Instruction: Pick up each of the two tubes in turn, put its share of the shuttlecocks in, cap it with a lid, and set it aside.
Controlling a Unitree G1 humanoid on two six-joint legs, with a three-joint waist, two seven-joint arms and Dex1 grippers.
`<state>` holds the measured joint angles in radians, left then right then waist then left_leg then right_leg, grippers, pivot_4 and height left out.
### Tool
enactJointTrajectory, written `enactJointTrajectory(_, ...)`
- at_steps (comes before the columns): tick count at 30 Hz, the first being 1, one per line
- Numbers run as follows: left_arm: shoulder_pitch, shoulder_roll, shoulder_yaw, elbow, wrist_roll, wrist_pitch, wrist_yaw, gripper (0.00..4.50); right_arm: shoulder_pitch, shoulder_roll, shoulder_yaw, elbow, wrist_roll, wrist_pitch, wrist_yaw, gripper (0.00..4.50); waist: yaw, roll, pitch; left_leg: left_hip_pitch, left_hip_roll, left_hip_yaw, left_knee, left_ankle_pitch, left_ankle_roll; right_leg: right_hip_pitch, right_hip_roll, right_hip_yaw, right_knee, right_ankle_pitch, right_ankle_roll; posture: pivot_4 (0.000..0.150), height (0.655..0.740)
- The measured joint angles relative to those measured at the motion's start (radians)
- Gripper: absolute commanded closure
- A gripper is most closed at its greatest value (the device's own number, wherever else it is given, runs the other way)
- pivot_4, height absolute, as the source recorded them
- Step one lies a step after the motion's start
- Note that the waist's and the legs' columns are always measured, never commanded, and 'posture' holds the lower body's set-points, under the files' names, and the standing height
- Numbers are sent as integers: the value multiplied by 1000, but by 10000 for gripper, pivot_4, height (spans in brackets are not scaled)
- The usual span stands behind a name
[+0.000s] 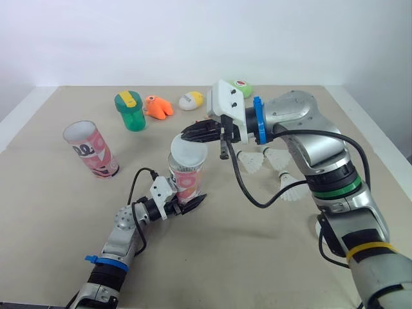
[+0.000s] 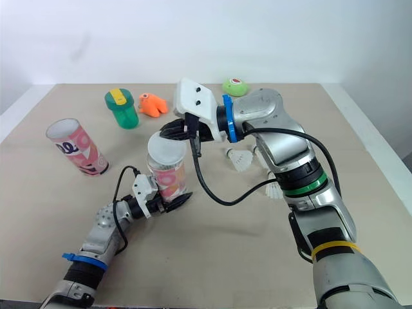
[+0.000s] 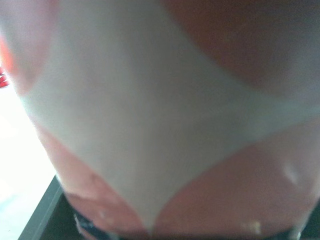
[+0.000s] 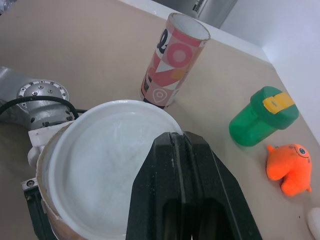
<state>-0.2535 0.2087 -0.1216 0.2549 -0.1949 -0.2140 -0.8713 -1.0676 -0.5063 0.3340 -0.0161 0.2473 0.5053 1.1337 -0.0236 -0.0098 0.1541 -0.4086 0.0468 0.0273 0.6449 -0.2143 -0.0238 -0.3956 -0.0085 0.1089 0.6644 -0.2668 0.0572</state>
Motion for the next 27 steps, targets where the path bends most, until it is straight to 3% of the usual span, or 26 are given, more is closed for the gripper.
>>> enactJointTrajectory(27, 0, -1, -1, -1, 5, -4, -2, 11786, 1, 18, 59, -14, -113, -73, 41, 44482, 1, 0, 0, 0, 0, 0, -4, 1, 1, -3, 0, 0, 0, -2, -2, 1500, 7400)
